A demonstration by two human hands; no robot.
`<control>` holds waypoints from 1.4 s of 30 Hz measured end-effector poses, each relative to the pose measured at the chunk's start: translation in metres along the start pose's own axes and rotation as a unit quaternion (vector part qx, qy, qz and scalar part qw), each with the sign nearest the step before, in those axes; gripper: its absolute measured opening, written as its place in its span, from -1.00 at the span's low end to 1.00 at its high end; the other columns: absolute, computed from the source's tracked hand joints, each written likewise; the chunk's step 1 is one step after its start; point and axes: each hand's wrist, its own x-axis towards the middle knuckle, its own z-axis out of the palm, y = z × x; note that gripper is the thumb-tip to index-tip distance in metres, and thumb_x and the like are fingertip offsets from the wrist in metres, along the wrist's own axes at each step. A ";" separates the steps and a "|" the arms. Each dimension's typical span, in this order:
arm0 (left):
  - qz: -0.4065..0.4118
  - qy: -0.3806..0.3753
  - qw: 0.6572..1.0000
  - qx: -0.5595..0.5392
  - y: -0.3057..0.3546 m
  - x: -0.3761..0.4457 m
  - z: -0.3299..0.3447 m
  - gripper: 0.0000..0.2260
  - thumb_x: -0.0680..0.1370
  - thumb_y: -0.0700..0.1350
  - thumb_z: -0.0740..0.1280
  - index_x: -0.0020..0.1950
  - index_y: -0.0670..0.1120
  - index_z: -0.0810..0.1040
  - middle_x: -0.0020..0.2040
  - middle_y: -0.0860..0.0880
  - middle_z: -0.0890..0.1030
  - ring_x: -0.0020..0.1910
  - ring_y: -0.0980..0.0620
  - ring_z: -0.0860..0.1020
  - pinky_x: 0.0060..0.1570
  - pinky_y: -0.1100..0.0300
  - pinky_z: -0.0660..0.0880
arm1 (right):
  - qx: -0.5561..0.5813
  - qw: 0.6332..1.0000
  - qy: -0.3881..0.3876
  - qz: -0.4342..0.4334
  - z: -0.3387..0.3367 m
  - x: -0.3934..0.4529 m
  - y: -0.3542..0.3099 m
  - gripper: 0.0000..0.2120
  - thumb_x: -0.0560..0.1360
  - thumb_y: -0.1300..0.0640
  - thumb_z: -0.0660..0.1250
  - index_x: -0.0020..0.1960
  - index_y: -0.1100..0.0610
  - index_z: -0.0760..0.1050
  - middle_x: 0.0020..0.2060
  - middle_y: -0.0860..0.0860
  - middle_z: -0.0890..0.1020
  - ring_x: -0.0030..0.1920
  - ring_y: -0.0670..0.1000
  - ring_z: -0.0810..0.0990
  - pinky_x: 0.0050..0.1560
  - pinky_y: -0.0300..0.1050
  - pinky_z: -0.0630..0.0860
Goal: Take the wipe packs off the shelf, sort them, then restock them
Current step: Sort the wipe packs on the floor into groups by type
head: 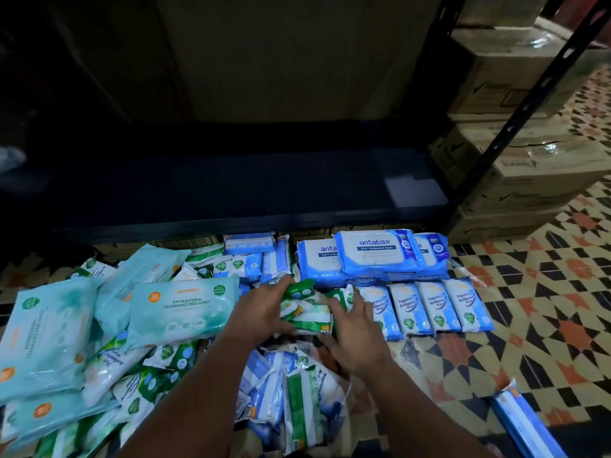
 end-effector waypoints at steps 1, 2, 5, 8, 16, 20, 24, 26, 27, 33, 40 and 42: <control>-0.021 0.024 0.998 -0.049 0.000 -0.003 -0.004 -0.21 0.29 0.17 0.63 0.39 0.13 0.29 -0.01 0.00 0.63 -0.09 -0.04 0.59 -0.12 0.07 0.52 | -0.001 1.000 0.014 0.004 -0.006 -0.002 -0.001 -0.40 0.57 -0.23 0.27 0.51 -0.19 0.08 0.54 0.19 0.07 0.50 0.26 0.11 0.29 0.23 0.45; -0.044 0.050 0.992 -0.108 0.000 -0.007 -0.009 -0.21 0.25 0.18 0.64 0.35 0.12 0.32 -0.06 0.03 0.63 -0.16 0.01 0.58 -0.16 0.08 0.53 | -0.002 1.000 0.029 0.010 -0.013 -0.005 -0.002 -0.41 0.58 -0.25 0.24 0.51 -0.18 0.09 0.54 0.19 0.07 0.50 0.26 0.11 0.30 0.21 0.45; -0.097 0.131 0.950 -0.266 0.000 -0.019 -0.029 -0.13 0.14 0.18 0.69 0.34 0.10 0.36 0.00 0.10 0.62 -0.16 0.06 0.56 -0.14 0.11 0.54 | 0.023 0.997 0.073 0.029 -0.030 -0.010 -0.013 -0.41 0.58 -0.29 0.20 0.52 -0.14 0.11 0.54 0.21 0.07 0.51 0.26 0.09 0.32 0.19 0.42; -0.126 0.189 0.910 -0.348 -0.005 -0.029 -0.054 -0.15 0.13 0.09 0.72 0.30 0.02 0.38 0.04 0.13 0.59 -0.08 0.15 0.58 -0.05 0.16 0.54 | 0.049 0.993 0.101 0.024 -0.042 -0.008 -0.031 -0.43 0.58 -0.30 0.19 0.50 -0.15 0.14 0.54 0.20 0.06 0.51 0.24 0.09 0.30 0.18 0.44; -0.258 0.246 0.846 -0.396 -0.081 -0.074 -0.096 -0.30 0.25 0.03 0.69 0.20 -0.05 0.35 -0.09 0.06 0.54 -0.01 -0.03 0.55 -0.06 0.11 0.44 | 0.088 0.991 0.105 -0.006 -0.053 0.018 -0.133 -0.43 0.56 -0.27 0.26 0.46 -0.08 0.22 0.39 0.24 0.27 0.35 0.27 0.27 0.20 0.15 0.42; -0.317 0.295 0.821 -0.371 -0.131 -0.100 -0.100 -0.26 0.25 0.19 0.65 0.27 -0.14 0.50 0.07 -0.08 0.65 0.07 -0.10 0.59 -0.02 0.07 0.50 | 0.116 0.989 0.077 -0.040 -0.044 0.036 -0.181 -0.45 0.54 -0.30 0.28 0.41 -0.10 0.24 0.39 0.22 0.28 0.37 0.28 0.26 0.18 0.18 0.45; -0.376 0.320 0.803 -0.334 -0.168 -0.120 -0.098 -0.03 0.33 0.30 0.54 0.53 -0.24 0.30 0.37 -0.25 0.51 0.33 -0.24 0.48 0.15 -0.09 0.49 | 0.079 0.991 0.031 -0.106 -0.034 0.064 -0.222 -0.43 0.55 -0.31 0.26 0.44 -0.10 0.21 0.42 0.22 0.24 0.38 0.27 0.23 0.18 0.20 0.49; -0.385 0.339 0.809 -0.286 -0.179 -0.125 -0.096 0.00 0.34 0.36 0.47 0.56 -0.22 0.25 0.39 -0.25 0.50 0.34 -0.25 0.48 0.16 -0.10 0.51 | 0.051 0.989 0.002 -0.136 -0.024 0.077 -0.241 -0.40 0.56 -0.31 0.25 0.48 -0.09 0.19 0.46 0.24 0.22 0.43 0.29 0.18 0.21 0.21 0.47; -0.390 0.349 0.812 -0.259 -0.182 -0.127 -0.095 0.02 0.33 0.42 0.41 0.56 -0.20 0.24 0.33 -0.25 0.54 0.27 -0.25 0.53 0.07 -0.09 0.55 | 0.039 0.988 -0.011 -0.148 -0.019 0.081 -0.249 -0.40 0.56 -0.31 0.24 0.49 -0.10 0.18 0.49 0.24 0.19 0.46 0.29 0.15 0.24 0.22 0.45; -0.488 0.268 0.830 0.028 -0.194 -0.128 -0.084 -0.25 0.50 0.51 0.04 0.25 -0.12 0.46 -0.10 -0.12 0.61 0.00 -0.14 0.53 -0.11 0.01 0.37 | -0.050 0.981 -0.093 -0.160 0.016 0.102 -0.283 -0.32 0.63 -0.35 0.02 0.63 -0.18 -0.16 0.62 0.22 -0.08 0.57 0.33 -0.01 0.47 0.34 0.09; -0.507 0.246 0.824 0.053 -0.204 -0.115 -0.059 -0.16 0.58 0.44 -0.15 0.62 -0.17 0.06 0.39 -0.23 0.33 0.34 -0.21 0.28 0.29 -0.11 0.22 | -0.042 0.979 -0.115 -0.161 0.022 0.114 -0.286 -0.26 0.60 -0.40 -0.04 0.58 -0.22 -0.39 0.62 0.19 -0.18 0.59 0.28 0.02 0.47 0.36 0.03; -0.505 0.235 0.829 0.052 -0.209 -0.116 -0.063 -0.14 0.56 0.45 -0.18 0.65 -0.14 -0.14 0.44 -0.21 0.28 0.39 -0.20 0.24 0.36 -0.12 0.17 | 0.003 0.980 -0.109 -0.167 0.020 0.114 -0.280 -0.19 0.57 -0.45 0.00 0.58 -0.22 -0.40 0.63 0.16 -0.15 0.58 0.25 0.09 0.48 0.32 0.05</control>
